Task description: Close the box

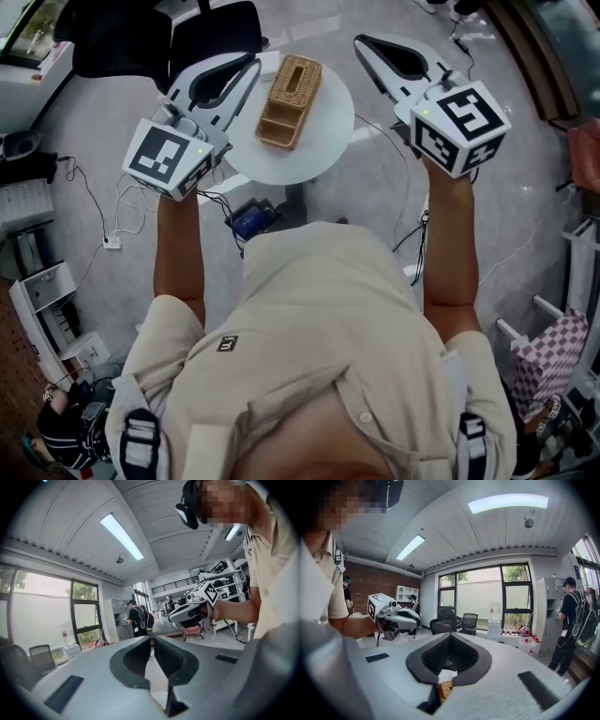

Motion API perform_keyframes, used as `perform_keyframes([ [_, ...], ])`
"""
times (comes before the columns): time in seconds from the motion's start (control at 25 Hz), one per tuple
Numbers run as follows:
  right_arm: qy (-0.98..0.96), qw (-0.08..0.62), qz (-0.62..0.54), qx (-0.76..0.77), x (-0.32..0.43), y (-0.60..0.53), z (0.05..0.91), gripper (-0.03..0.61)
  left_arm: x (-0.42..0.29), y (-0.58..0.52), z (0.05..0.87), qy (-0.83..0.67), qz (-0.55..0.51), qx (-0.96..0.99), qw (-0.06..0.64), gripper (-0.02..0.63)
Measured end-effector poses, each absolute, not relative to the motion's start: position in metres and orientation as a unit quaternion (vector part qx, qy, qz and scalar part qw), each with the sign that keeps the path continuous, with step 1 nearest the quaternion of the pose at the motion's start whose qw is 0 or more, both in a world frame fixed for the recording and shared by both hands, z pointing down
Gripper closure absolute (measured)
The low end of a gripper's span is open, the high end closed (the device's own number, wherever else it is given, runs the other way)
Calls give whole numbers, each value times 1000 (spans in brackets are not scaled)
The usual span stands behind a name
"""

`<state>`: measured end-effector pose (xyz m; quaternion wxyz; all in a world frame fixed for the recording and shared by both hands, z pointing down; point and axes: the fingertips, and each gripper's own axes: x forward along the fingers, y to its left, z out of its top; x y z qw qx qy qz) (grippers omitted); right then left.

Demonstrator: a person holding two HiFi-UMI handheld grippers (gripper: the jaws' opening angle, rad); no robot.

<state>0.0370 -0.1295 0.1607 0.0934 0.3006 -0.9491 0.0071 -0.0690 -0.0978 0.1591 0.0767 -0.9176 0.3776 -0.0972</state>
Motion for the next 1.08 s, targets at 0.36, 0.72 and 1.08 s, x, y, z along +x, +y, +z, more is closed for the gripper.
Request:
perform_keyframes([
  [0.36,-946,116,-13,302,44,-100,155,588,-58,-67,146,377,-89,-918,89,584],
  [0.72,-948,120,-9,295,46,-81,158,588,-58,-47,160,380,-108,-915,76,584],
  [1.08,-949,128,-5,289,45,-80,169,588,-59,-44,171,373,-114,-918,77,584],
])
